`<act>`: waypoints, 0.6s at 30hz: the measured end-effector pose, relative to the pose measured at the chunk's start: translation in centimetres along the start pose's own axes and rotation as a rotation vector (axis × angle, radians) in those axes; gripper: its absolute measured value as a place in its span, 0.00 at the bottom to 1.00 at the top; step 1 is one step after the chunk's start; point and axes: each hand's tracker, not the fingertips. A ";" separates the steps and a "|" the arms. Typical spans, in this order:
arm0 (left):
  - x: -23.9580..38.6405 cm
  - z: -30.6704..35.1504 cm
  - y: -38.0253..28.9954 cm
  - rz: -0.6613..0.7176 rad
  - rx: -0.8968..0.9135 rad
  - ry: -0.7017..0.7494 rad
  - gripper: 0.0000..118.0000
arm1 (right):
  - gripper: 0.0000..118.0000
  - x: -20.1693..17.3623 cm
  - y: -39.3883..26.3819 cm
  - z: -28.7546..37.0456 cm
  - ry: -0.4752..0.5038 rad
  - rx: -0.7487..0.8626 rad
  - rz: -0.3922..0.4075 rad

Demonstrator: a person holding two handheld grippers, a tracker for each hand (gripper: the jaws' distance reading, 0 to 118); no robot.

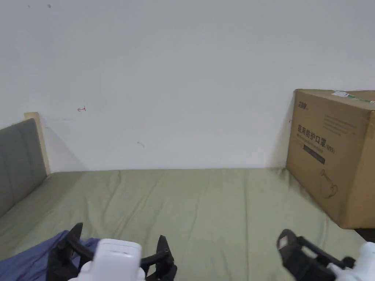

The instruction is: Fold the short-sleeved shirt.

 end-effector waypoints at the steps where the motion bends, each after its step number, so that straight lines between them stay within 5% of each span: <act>1: 1.5 -0.1 0.0 -0.206 0.027 0.044 1.00 | 1.00 2.2 0.1 -0.6 -0.038 -0.037 -0.233; 4: 6.2 -0.6 -3.0 -0.930 0.144 0.102 1.00 | 1.00 9.9 -2.4 -2.2 -0.213 -0.218 -0.912; 6: 7.1 -0.4 -5.5 -1.222 0.236 0.092 1.00 | 1.00 12.9 -5.1 -2.0 -0.276 -0.290 -1.082; 7: 7.2 -0.2 -6.1 -1.184 0.234 0.046 1.00 | 1.00 13.5 -5.9 -1.7 -0.286 -0.289 -1.074; 9: 6.9 0.0 -5.3 -0.955 0.145 -0.060 1.00 | 1.00 14.0 -6.1 -1.3 -0.337 -0.296 -0.978; 12: 5.2 -1.2 -3.5 -0.664 -0.015 -0.078 1.00 | 1.00 12.3 -3.3 -1.7 -0.230 -0.222 -0.793; 18: -1.7 -3.4 -0.7 0.091 -0.150 -0.094 1.00 | 1.00 1.8 2.7 -0.5 0.025 0.092 0.084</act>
